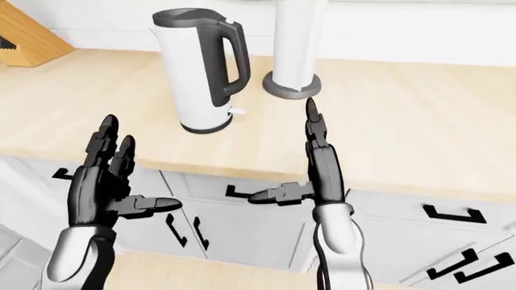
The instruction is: Press down the lever to turn on the electric kettle.
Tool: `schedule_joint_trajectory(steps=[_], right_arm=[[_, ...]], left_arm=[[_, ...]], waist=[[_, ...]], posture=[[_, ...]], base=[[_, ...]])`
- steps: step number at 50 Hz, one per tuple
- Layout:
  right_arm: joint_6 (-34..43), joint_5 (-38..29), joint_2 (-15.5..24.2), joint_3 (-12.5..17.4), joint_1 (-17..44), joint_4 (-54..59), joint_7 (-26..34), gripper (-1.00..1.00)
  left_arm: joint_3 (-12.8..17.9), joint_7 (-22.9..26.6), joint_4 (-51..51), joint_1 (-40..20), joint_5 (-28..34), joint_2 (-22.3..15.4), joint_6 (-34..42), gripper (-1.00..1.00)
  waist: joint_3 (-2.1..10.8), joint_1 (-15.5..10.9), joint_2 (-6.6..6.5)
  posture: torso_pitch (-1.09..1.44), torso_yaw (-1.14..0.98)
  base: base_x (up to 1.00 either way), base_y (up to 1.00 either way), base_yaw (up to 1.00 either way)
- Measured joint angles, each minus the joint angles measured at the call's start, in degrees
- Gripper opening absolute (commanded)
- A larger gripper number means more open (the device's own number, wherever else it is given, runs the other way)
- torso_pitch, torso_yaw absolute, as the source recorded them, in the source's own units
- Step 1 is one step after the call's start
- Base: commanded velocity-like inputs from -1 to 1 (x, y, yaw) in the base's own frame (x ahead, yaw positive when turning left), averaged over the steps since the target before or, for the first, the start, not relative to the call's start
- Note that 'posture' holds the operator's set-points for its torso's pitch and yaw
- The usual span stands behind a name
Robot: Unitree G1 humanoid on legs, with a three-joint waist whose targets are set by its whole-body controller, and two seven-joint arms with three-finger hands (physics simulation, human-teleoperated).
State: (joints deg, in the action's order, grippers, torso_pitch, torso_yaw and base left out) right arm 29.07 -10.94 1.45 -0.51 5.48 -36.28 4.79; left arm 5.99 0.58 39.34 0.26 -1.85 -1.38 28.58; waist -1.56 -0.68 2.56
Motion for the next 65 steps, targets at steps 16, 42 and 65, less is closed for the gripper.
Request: schedule_joint_trajectory(steps=[16, 42, 65], right_arm=[[0.8, -0.1, -0.5, -1.0, -0.6, 1.0, 0.3, 1.0], [0.6, -0.2, -0.7, -1.5, -0.8, 1.2, 0.3, 1.0], [0.4, -0.1, -0.6, -0.5, -1.4, -0.4, 0.1, 1.0]], left_arm=[[0.6, -0.1, 0.3, 1.0, 0.0, -0.3, 1.0, 1.0], [2.6, -0.3, 4.6, 1.1, -1.1, -0.5, 4.1, 1.0], [9.4, 1.9, 12.9, 3.9, -4.7, -0.1, 7.2, 1.0]], waist=[[-0.65, 0.0, -6.12], [-0.71, 0.0, -6.16], [-0.08, 1.4, -3.06]], posture=[[0.0, 0.0], [0.0, 0.0], [0.0, 0.0]], base=[[0.17, 0.0, 0.0], [0.16, 0.0, 0.0], [0.08, 0.0, 0.0]])
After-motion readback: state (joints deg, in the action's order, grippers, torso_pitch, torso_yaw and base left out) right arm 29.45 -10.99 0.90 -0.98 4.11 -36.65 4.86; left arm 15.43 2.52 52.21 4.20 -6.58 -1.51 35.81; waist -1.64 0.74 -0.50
